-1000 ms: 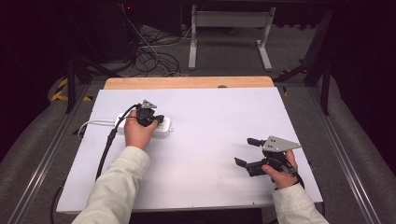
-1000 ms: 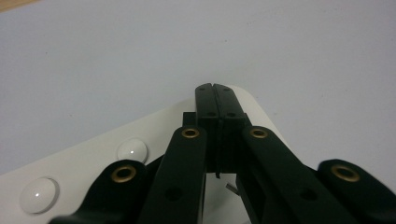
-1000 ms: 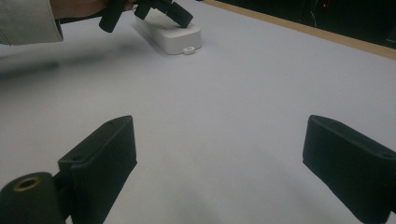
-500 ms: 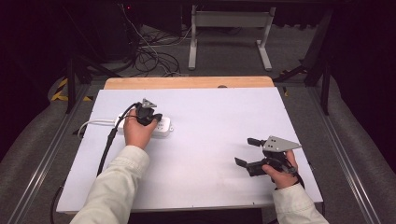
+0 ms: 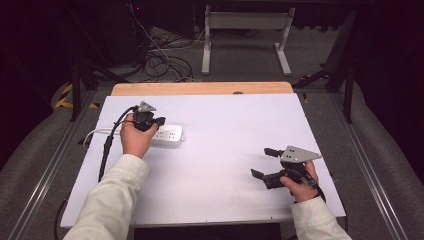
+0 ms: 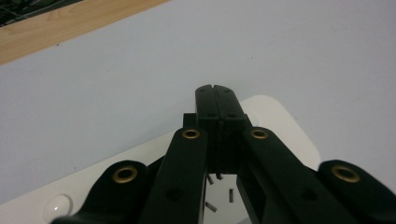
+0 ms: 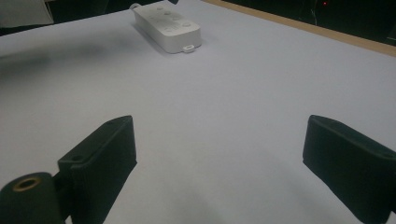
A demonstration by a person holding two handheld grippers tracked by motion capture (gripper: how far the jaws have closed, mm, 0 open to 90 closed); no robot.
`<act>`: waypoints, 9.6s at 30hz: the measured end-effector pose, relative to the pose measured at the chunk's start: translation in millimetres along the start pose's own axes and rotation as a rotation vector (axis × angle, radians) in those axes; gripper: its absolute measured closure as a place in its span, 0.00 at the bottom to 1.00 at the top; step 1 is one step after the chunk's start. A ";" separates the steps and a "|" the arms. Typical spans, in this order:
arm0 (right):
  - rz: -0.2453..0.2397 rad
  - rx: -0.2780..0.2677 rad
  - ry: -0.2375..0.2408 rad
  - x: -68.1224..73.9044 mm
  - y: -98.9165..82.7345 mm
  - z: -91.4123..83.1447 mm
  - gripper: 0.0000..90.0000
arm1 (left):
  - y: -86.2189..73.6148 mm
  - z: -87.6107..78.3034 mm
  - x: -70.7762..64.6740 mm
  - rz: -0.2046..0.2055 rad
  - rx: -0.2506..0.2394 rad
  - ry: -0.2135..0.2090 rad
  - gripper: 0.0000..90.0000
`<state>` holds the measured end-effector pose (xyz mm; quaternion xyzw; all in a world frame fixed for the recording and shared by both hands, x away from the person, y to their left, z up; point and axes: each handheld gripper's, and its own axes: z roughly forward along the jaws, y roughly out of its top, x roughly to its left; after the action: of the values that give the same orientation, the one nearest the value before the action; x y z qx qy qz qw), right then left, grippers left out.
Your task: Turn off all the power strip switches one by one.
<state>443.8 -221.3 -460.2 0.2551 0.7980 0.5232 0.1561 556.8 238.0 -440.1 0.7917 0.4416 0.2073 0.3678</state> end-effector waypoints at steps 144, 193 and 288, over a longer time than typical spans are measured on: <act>-0.004 0.021 0.013 -0.1 -2.2 2.2 0.11 | -24.3 3.1 30.4 -0.040 0.066 0.116 1.00; 0.003 0.026 0.012 -0.3 -2.9 3.6 0.11 | -19.1 -32.3 47.6 -0.051 -0.036 0.122 1.00; -0.001 0.031 0.022 -0.4 -6.0 0.6 0.11 | -32.1 -8.7 45.8 -0.096 0.048 0.232 1.00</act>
<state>442.9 -223.0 -466.0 0.2512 0.8078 0.5136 0.1437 557.6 291.3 -458.9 0.7488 0.5234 0.2693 0.3048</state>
